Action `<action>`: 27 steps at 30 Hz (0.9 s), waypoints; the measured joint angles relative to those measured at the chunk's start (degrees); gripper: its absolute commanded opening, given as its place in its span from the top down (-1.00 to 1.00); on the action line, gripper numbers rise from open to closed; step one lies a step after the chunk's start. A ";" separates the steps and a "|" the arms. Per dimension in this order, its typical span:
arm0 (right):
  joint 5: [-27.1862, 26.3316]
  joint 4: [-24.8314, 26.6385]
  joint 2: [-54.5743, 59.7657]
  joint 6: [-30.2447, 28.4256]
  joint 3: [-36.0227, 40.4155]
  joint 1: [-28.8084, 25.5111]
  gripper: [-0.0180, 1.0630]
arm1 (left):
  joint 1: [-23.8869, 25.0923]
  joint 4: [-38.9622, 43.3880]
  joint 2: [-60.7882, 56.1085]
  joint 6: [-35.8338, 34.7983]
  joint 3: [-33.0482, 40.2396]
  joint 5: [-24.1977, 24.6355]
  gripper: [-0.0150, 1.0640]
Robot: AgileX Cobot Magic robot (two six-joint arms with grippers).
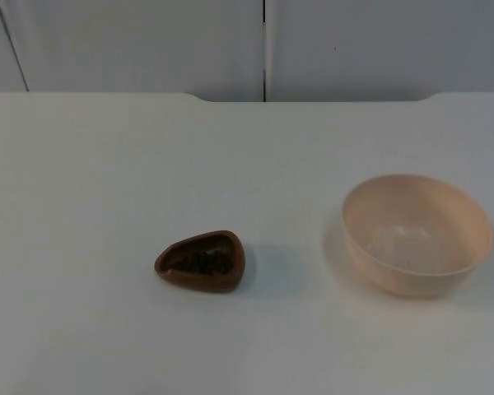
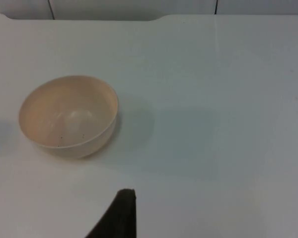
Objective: Pick up the bowl with the left hand and pour the coffee beans from the cup into the bowl with the right hand.
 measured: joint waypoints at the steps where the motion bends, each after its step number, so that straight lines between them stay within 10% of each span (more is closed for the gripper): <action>1: 0.00 0.00 0.00 0.00 0.00 0.00 -0.98 | 0.00 -0.15 0.00 0.10 0.00 0.00 -0.97; 27: 0.00 0.00 0.00 0.00 0.00 0.00 -0.98 | 0.00 -0.89 0.00 0.83 -0.35 -0.38 -0.91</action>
